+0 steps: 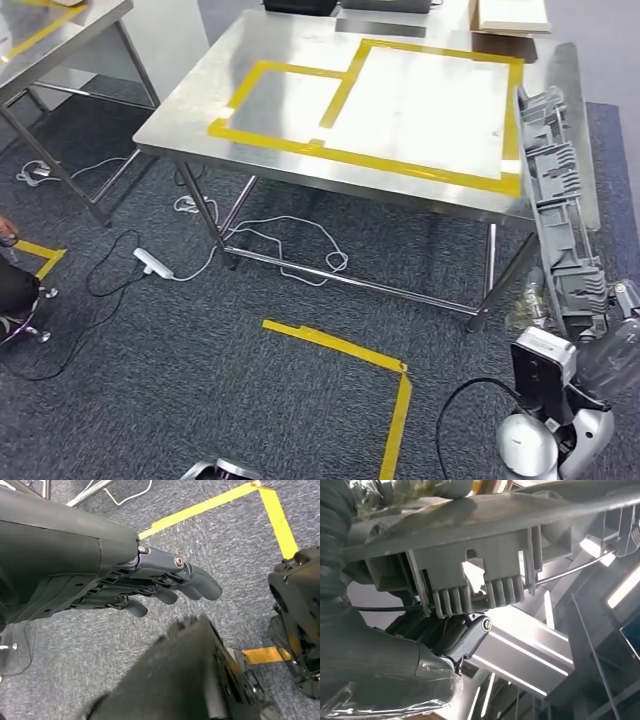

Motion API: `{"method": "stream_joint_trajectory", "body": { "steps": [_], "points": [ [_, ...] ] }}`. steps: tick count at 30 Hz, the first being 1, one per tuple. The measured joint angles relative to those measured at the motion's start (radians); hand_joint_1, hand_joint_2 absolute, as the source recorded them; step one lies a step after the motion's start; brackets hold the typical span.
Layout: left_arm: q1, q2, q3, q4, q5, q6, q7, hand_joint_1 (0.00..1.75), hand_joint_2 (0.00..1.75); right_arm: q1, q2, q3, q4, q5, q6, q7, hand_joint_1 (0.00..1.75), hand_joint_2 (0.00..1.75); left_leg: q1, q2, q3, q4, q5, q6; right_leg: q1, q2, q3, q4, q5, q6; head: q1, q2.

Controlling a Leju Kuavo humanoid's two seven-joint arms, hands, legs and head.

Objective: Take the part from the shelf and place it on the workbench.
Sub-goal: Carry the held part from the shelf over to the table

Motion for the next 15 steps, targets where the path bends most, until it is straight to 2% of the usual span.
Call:
{"method": "stream_joint_trajectory", "body": {
  "steps": [1,2,3,4,6,7,9,10,11,13,15],
  "points": [
    [0.001,0.0,0.006,0.0,0.005,0.0,0.01,0.0,1.75,0.001,-0.002,0.007,0.0,0.0,0.0,-0.001,1.75,1.75,0.0,-0.006,-0.031,0.065,-0.025,0.001,0.002,0.013,-0.001,0.0,0.001,-0.002,0.0,0.0],
    [0.002,0.0,0.012,0.0,0.012,0.0,0.023,0.0,1.75,0.003,-0.006,0.012,0.0,0.0,0.0,-0.002,1.75,1.75,-0.001,-0.008,-0.05,0.103,-0.031,0.004,0.004,0.026,-0.001,0.0,0.001,-0.003,0.0,0.0],
    [0.004,-0.001,0.02,0.0,0.021,0.0,0.039,0.0,1.75,0.005,-0.009,0.018,0.0,0.0,0.0,-0.002,1.75,1.75,-0.002,-0.01,-0.052,0.102,-0.015,0.009,0.006,0.04,0.0,0.0,0.001,-0.003,0.0,0.0],
    [0.005,-0.002,0.03,0.0,0.03,0.0,0.057,0.0,1.75,0.008,-0.012,0.025,0.0,0.0,0.0,-0.001,1.75,1.75,-0.003,-0.014,-0.035,0.063,0.018,0.017,0.009,0.054,0.001,0.0,0.002,-0.004,0.0,0.0],
    [0.009,-0.003,0.048,0.0,0.045,0.001,0.086,0.0,1.75,0.011,-0.017,0.037,0.0,-0.002,0.0,0.001,1.75,1.75,-0.008,-0.039,0.023,-0.069,0.093,0.043,0.013,0.075,0.002,0.001,0.003,-0.004,0.001,0.0],
    [0.011,-0.004,0.057,0.0,0.05,0.002,0.097,0.0,1.75,0.011,-0.019,0.044,0.0,-0.003,0.0,0.002,1.75,1.75,-0.011,-0.053,0.046,-0.122,0.114,0.054,0.013,0.083,0.0,0.002,0.004,-0.002,0.001,0.0],
    [0.014,-0.006,0.074,0.0,0.062,0.005,0.12,0.0,1.75,0.012,-0.025,0.057,0.0,-0.008,0.0,0.004,1.75,1.75,-0.016,-0.068,0.063,-0.166,0.12,0.068,0.008,0.093,-0.007,0.002,0.007,0.006,-0.001,0.0],
    [0.015,-0.008,0.083,0.0,0.068,0.007,0.13,0.0,1.75,0.013,-0.028,0.062,0.0,-0.01,0.0,0.005,1.75,1.75,-0.017,-0.066,0.065,-0.174,0.122,0.067,0.007,0.098,-0.009,0.001,0.009,0.012,-0.003,0.0],
    [0.016,-0.011,0.092,0.0,0.073,0.01,0.139,0.0,1.75,0.014,-0.031,0.065,-0.001,-0.012,0.0,0.007,1.75,1.75,-0.015,-0.061,0.067,-0.182,0.126,0.063,0.007,0.096,-0.014,0.002,0.007,0.017,-0.004,0.0],
    [0.018,-0.015,0.106,0.0,0.08,0.013,0.149,0.0,1.75,0.014,-0.038,0.073,-0.002,-0.013,0.0,0.008,1.75,1.75,-0.008,-0.048,0.072,-0.199,0.136,0.059,0.011,0.062,-0.037,0.043,-0.023,0.027,0.002,0.0],
    [0.021,-0.016,0.118,0.0,0.082,0.013,0.152,0.0,1.75,0.011,-0.043,0.081,-0.003,-0.014,0.0,0.008,1.75,1.75,-0.005,-0.035,0.074,-0.206,0.139,0.059,0.009,0.015,-0.089,0.158,-0.087,0.037,0.009,0.0]
  ]
}}
